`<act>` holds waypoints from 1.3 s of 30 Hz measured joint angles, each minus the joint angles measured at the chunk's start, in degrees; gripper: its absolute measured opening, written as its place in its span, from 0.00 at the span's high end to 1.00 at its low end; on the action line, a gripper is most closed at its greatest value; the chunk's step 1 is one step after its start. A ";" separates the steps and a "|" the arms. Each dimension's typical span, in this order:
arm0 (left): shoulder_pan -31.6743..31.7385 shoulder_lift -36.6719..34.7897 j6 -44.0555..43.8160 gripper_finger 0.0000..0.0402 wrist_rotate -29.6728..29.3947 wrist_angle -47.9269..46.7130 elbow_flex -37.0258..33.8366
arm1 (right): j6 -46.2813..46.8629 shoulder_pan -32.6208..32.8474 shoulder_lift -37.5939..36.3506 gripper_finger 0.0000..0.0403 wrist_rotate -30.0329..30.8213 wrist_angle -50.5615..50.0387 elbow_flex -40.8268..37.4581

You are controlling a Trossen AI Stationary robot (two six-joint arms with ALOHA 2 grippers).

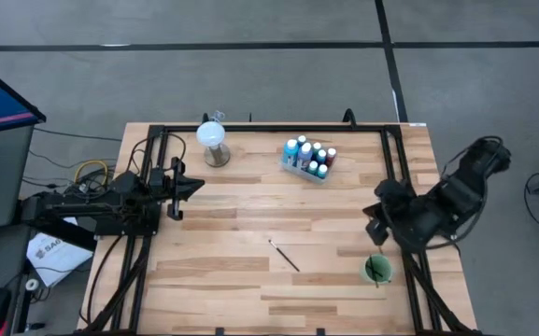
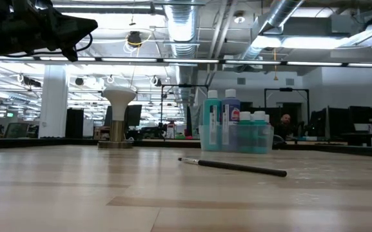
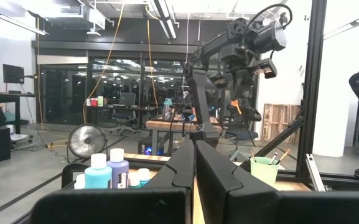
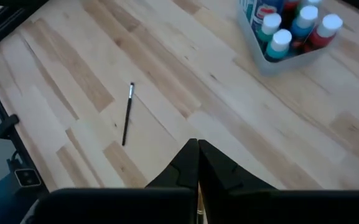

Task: Pick & Place Paint Supplies
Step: Put the highlighter brush into the green cup

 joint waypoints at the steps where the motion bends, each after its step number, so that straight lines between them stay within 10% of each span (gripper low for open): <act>1: 0.00 0.00 0.01 1.00 0.00 0.01 0.01 | 1.11 1.03 0.02 1.00 0.27 -0.57 0.00; 18: 0.00 0.00 0.00 1.00 -0.02 0.02 0.01 | 17.22 15.77 13.80 1.00 8.32 -2.46 -0.02; 39: 0.00 0.02 0.00 1.00 0.00 0.02 0.01 | 16.59 17.79 21.24 1.00 5.72 -2.47 -0.04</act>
